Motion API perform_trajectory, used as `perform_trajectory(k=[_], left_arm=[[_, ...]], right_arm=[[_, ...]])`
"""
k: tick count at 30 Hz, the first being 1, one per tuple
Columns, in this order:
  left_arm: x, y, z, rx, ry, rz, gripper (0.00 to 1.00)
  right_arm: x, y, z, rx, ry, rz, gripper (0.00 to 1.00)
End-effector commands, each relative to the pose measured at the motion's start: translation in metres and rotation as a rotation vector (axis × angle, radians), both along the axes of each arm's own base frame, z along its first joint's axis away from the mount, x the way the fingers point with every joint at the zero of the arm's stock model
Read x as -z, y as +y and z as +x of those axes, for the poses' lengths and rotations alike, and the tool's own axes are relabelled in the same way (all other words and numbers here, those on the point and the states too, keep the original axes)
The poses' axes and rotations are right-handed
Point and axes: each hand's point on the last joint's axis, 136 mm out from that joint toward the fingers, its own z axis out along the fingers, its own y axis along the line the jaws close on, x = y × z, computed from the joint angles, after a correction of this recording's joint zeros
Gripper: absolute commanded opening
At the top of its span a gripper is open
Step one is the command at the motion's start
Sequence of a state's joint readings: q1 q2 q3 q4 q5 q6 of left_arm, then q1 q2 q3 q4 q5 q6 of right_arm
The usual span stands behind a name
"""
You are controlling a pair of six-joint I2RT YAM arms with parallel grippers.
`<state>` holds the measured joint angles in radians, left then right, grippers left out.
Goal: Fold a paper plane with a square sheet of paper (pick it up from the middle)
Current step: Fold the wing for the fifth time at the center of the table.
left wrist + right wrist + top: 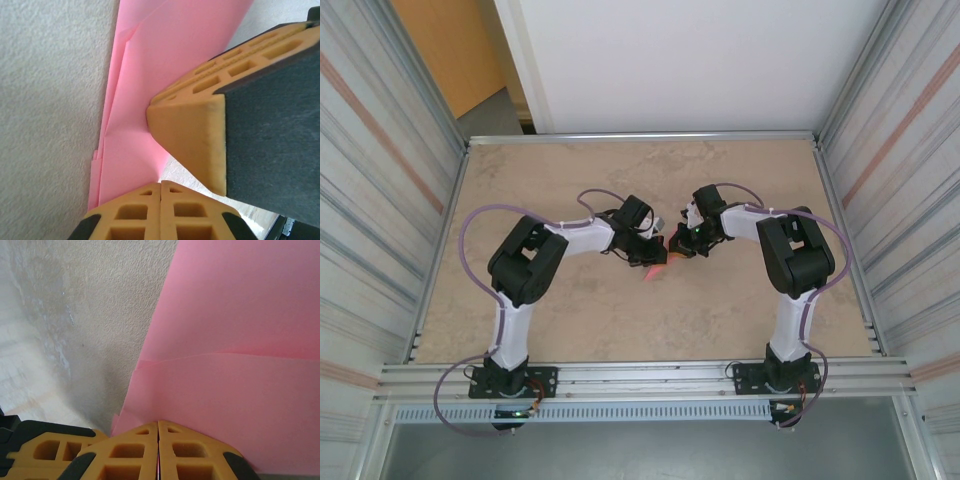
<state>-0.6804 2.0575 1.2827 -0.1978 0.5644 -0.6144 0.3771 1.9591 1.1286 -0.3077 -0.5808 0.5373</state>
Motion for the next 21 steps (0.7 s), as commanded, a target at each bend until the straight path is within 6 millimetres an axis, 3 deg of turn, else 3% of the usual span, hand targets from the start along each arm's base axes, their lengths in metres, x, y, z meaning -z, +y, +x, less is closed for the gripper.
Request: perform_trajectory(k=[1, 14, 21], left_arm=[[0.008, 0.006, -0.001, -0.002, 0.025, 0.031, 0.05], [0.035, 0.030, -0.021, -0.025, 0.093, 0.088, 0.04], [0.037, 0.043, -0.043, -0.025, 0.137, 0.074, 0.05]], right_arm=[[0.036, -0.016, -0.019, 0.005, 0.099, -0.108, 0.10], [0.050, -0.029, -0.026, 0.003, 0.133, -0.170, 0.10], [0.057, -0.039, -0.028, 0.005, 0.154, -0.212, 0.10]])
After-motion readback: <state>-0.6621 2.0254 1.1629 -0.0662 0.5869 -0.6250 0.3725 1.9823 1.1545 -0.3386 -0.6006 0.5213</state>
